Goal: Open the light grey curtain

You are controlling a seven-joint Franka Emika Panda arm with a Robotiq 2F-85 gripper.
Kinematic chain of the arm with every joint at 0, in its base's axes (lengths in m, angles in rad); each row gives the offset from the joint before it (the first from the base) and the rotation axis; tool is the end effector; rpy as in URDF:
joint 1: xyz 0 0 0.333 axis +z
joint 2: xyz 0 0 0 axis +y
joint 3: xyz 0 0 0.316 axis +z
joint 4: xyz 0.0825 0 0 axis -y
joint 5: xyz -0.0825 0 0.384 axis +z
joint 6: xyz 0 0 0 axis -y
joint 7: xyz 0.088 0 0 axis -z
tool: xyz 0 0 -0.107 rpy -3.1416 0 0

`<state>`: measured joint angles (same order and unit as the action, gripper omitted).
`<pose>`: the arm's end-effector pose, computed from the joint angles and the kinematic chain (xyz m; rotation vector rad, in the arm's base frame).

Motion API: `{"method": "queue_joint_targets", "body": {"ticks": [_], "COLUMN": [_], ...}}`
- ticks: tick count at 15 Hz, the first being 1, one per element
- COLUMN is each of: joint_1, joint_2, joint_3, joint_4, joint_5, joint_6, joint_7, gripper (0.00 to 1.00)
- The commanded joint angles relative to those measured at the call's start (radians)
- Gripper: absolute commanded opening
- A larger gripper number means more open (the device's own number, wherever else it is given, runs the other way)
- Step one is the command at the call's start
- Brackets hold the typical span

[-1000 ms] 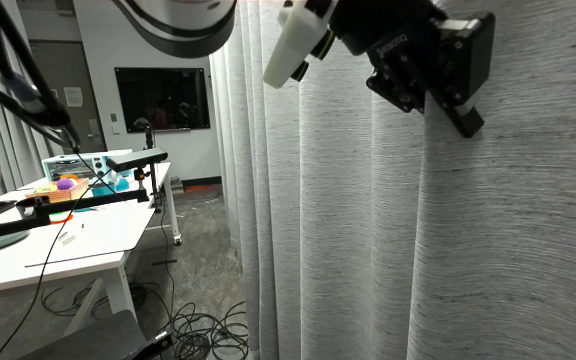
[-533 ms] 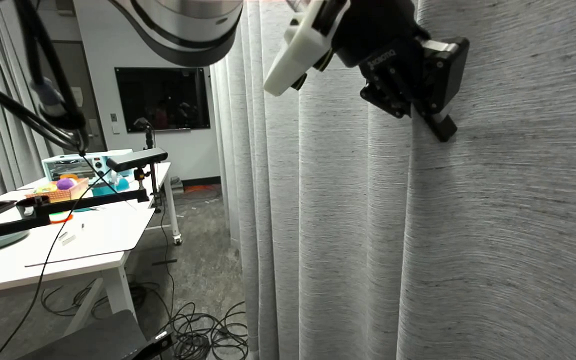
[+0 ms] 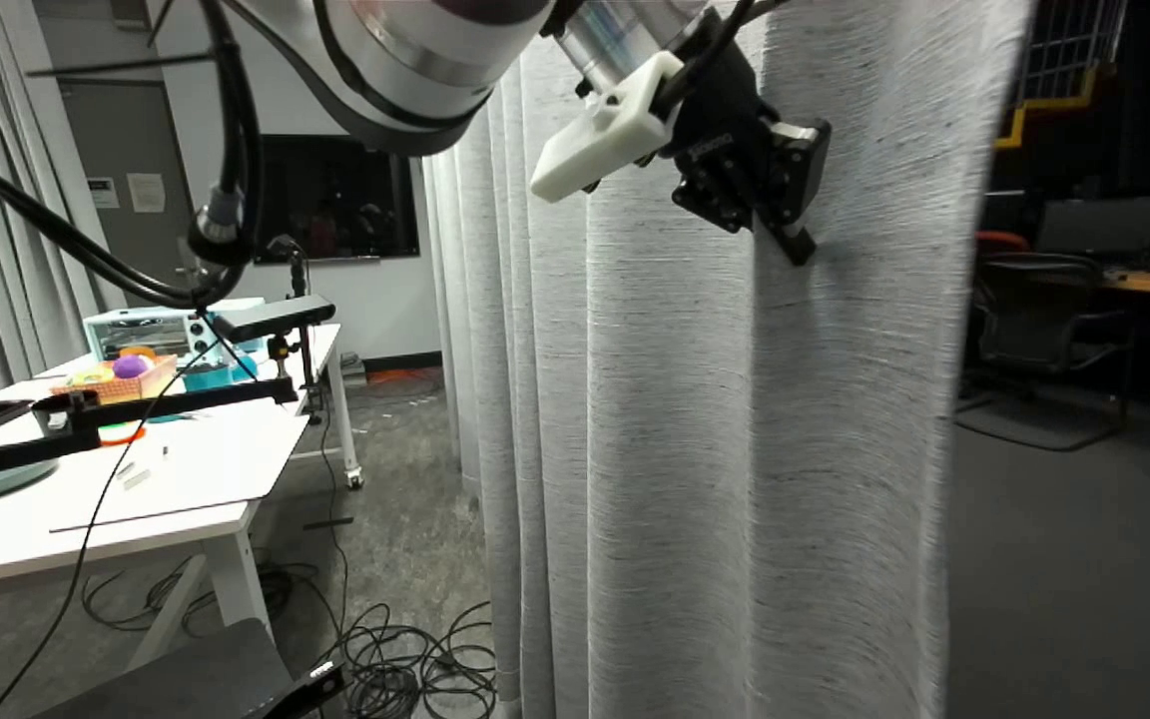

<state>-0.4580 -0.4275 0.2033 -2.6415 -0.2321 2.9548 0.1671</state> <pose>0.4289 -0.0925 0.4643 2.7102 -0.2658 1.0115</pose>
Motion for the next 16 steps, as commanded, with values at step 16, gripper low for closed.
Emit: {"method": "queue_joint_targets", "body": {"ticks": [16], "joint_1": [0.225], "joint_2": [0.377], "joint_3": [0.414], "joint_4": [0.347], "joint_5": [-0.041], "joint_6": [0.07], "joint_7": [0.067], "gripper": [0.0]}}
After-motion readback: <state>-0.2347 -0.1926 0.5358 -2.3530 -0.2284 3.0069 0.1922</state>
